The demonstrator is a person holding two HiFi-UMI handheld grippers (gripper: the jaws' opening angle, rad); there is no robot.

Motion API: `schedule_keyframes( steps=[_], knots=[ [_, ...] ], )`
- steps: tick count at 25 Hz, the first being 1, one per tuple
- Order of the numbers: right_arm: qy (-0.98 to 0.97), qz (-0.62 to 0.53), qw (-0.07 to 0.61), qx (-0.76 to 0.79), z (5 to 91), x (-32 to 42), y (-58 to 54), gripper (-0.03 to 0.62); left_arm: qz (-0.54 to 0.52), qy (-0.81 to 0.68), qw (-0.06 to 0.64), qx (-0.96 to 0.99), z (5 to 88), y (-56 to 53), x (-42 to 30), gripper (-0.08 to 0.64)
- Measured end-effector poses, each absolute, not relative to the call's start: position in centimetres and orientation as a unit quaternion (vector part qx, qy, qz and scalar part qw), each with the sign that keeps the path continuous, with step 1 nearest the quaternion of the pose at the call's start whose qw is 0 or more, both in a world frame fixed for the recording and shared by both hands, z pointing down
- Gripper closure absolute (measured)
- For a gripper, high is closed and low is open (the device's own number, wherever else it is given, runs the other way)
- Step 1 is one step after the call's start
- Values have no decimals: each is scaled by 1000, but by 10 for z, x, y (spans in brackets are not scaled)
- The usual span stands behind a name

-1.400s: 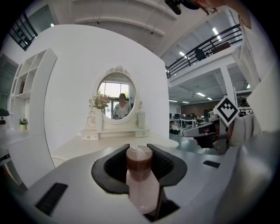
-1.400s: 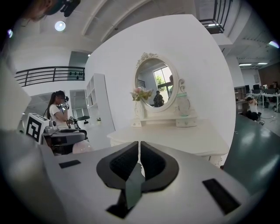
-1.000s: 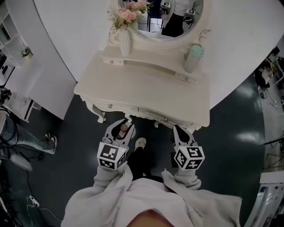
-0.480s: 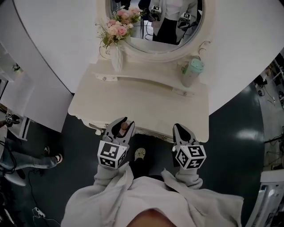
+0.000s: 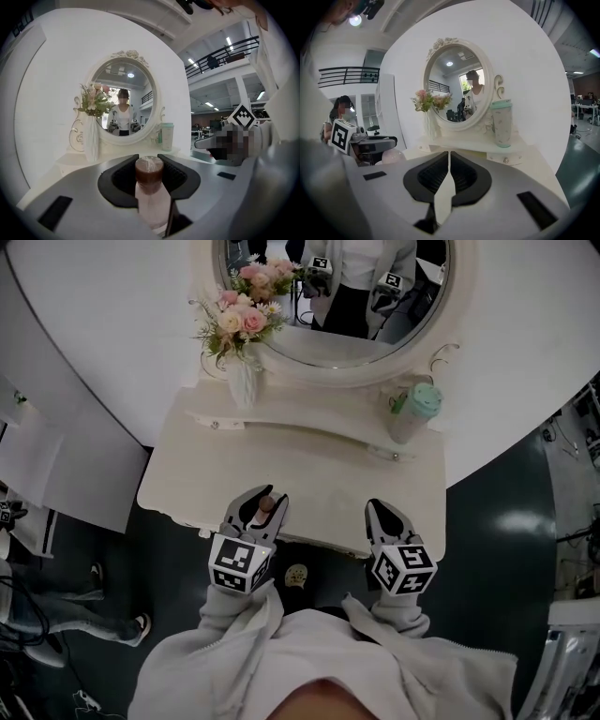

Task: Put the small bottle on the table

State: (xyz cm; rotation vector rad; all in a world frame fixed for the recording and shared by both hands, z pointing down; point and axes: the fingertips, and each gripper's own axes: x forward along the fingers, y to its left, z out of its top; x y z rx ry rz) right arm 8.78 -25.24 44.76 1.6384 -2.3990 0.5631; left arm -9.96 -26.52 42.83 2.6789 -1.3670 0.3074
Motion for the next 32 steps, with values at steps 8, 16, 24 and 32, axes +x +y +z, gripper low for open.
schedule_keyframes(
  steps=[8,16,24,32],
  knots=[
    [-793,186,77,575,447,91,-290,554,100,-417,47,902,430,-312,-88,430],
    [-776,200,90,591,456,100,-293,554,103,-375,44,920,437,-334,-60,430],
    [-769,218,103,592,468,115,-297,554,105,-351,50,929,443,-354,-27,430],
    [-771,234,113,581,478,128,-317,554,109,-342,38,932,445,-402,8,430]
  ],
)
